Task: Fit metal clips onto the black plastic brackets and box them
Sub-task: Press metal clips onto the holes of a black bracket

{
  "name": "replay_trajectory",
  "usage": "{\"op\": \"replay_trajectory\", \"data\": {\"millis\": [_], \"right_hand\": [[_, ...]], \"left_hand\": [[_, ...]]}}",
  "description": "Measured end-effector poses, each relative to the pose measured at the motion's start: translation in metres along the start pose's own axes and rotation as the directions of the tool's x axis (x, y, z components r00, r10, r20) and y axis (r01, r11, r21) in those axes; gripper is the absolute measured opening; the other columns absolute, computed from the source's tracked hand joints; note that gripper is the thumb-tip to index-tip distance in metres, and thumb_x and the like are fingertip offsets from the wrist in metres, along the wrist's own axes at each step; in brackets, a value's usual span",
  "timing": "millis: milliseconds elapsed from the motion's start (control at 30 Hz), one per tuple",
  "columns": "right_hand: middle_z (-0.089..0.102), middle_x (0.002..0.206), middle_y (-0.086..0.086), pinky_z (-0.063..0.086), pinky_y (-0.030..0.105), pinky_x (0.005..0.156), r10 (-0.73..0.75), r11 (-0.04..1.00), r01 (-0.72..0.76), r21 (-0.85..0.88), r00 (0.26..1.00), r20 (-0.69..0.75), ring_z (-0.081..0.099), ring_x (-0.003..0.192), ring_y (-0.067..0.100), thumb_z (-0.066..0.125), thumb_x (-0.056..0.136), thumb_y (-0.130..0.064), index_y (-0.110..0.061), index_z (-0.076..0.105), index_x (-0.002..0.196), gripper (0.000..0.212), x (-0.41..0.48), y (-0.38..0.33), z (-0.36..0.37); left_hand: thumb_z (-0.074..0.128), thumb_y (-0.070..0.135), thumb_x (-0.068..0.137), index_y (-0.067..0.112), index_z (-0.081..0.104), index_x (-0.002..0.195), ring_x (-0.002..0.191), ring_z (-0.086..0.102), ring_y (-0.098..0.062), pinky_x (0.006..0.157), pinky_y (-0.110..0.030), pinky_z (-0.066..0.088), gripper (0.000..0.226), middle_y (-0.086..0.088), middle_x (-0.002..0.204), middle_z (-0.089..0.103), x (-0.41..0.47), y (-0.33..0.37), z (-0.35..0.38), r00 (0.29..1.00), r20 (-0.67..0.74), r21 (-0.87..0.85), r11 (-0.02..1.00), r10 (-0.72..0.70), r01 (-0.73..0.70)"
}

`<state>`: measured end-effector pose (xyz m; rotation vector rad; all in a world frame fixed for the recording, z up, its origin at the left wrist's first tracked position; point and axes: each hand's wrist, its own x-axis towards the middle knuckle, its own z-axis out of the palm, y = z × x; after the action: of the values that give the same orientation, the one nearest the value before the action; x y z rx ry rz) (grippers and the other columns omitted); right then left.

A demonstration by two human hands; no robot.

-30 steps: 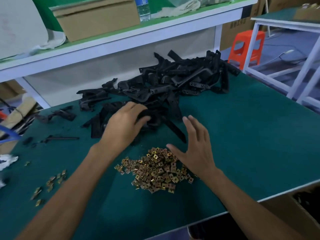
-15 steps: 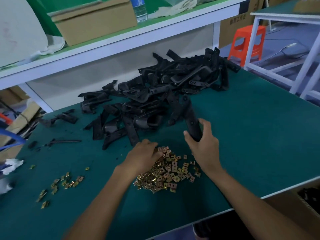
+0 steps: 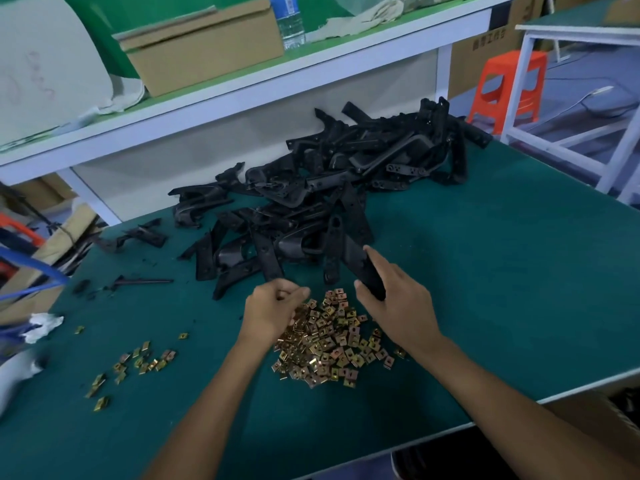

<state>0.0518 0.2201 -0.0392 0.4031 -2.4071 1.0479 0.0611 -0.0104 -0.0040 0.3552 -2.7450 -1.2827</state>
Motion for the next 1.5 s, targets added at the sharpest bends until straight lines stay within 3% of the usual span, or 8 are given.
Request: {"op": "replay_trajectory", "data": {"millis": [133, 300, 667, 867, 1067, 1200, 1333, 1500], "right_hand": [[0.068, 0.097, -0.001, 0.055, 0.034, 0.055, -0.029, 0.998, 0.033, -0.053, 0.997, 0.068, 0.065, 0.073, 0.014, 0.058, 0.096, -0.043, -0.026, 0.043, 0.147, 0.056, 0.001, 0.000, 0.003], [0.069, 0.101, -0.002, 0.055, 0.032, 0.058, 0.021, 0.998, -0.017, -0.054, 0.997, 0.068, 0.066, 0.076, 0.015, 0.062, 0.096, -0.041, -0.025, 0.044, 0.147, 0.057, 0.001, 0.000, 0.004], [0.067, 0.100, -0.002, 0.057, 0.037, 0.061, 0.043, 0.998, -0.037, -0.056, 0.994, 0.104, 0.065, 0.076, 0.016, 0.061, 0.097, -0.041, -0.026, 0.043, 0.149, 0.057, 0.001, -0.003, 0.001], [0.067, 0.101, -0.004, 0.057, 0.038, 0.064, 0.075, 0.994, -0.064, -0.085, 0.988, 0.134, 0.066, 0.078, 0.016, 0.057, 0.097, -0.045, -0.030, 0.039, 0.150, 0.057, 0.003, -0.001, 0.003], [0.068, 0.108, -0.006, 0.058, 0.039, 0.070, 0.101, 0.992, -0.087, -0.087, 0.979, 0.175, 0.067, 0.085, 0.015, 0.053, 0.098, -0.050, -0.034, 0.034, 0.152, 0.059, 0.005, 0.003, 0.004], [0.068, 0.114, -0.009, 0.057, 0.037, 0.074, 0.120, 0.991, -0.106, -0.077, 0.971, 0.205, 0.067, 0.090, 0.015, 0.052, 0.098, -0.053, -0.037, 0.033, 0.152, 0.060, 0.007, 0.005, 0.005], [0.067, 0.108, -0.018, 0.049, 0.025, 0.070, 0.172, 0.985, -0.173, -0.026, 0.930, 0.325, 0.064, 0.081, 0.004, 0.053, 0.096, -0.058, -0.045, 0.035, 0.149, 0.058, 0.018, 0.014, 0.001], [0.064, 0.096, -0.024, 0.049, 0.020, 0.064, 0.138, 0.989, -0.145, 0.000, 0.940, 0.312, 0.062, 0.072, -0.003, 0.055, 0.096, -0.057, -0.044, 0.037, 0.147, 0.056, 0.014, 0.015, 0.000]], "left_hand": [[0.082, 0.027, 0.084, 0.016, 0.076, 0.088, 0.053, 0.058, -0.007, 0.054, -0.023, 0.051, 0.014, 0.006, 0.065, 0.064, 0.003, -0.007, -0.005, 0.990, -0.015, -0.319, 0.939, -0.142, 0.129], [0.063, -0.010, 0.091, 0.008, 0.070, 0.109, 0.090, 0.072, -0.013, 0.075, -0.019, 0.057, 0.026, -0.009, 0.100, 0.072, 0.005, -0.009, -0.014, 0.976, 0.117, -0.526, 0.822, -0.183, 0.217], [0.064, -0.011, 0.086, 0.020, 0.071, 0.109, 0.102, 0.066, -0.012, 0.086, -0.020, 0.053, 0.039, -0.003, 0.106, 0.072, 0.005, -0.011, -0.013, 0.984, 0.157, -0.378, 0.916, -0.080, 0.134], [0.072, -0.008, 0.084, 0.018, 0.074, 0.091, 0.072, 0.060, -0.004, 0.077, -0.022, 0.052, 0.027, 0.007, 0.072, 0.060, 0.009, -0.027, -0.007, 0.997, 0.043, -0.306, 0.949, -0.061, 0.071], [0.071, -0.001, 0.088, 0.022, 0.071, 0.088, 0.071, 0.060, -0.005, 0.072, -0.025, 0.051, 0.022, 0.014, 0.072, 0.064, 0.009, -0.031, -0.009, 0.999, -0.036, -0.271, 0.962, -0.030, 0.019], [0.061, -0.007, 0.091, 0.016, 0.066, 0.093, 0.078, 0.066, -0.019, 0.077, -0.035, 0.058, 0.024, 0.000, 0.083, 0.063, 0.007, -0.023, -0.015, 0.999, -0.045, -0.374, 0.927, -0.030, 0.011], [0.068, -0.002, 0.090, 0.018, 0.069, 0.093, 0.070, 0.059, -0.001, 0.076, -0.026, 0.050, 0.021, 0.018, 0.066, 0.061, 0.003, -0.011, -0.017, 0.999, -0.041, -0.387, 0.922, -0.003, -0.013], [0.074, -0.001, 0.086, 0.016, 0.073, 0.100, 0.081, 0.069, -0.012, 0.085, -0.029, 0.057, 0.023, 0.004, 0.076, 0.070, -0.003, 0.002, -0.018, 0.998, 0.068, -0.512, 0.858, 0.003, 0.032]]}}
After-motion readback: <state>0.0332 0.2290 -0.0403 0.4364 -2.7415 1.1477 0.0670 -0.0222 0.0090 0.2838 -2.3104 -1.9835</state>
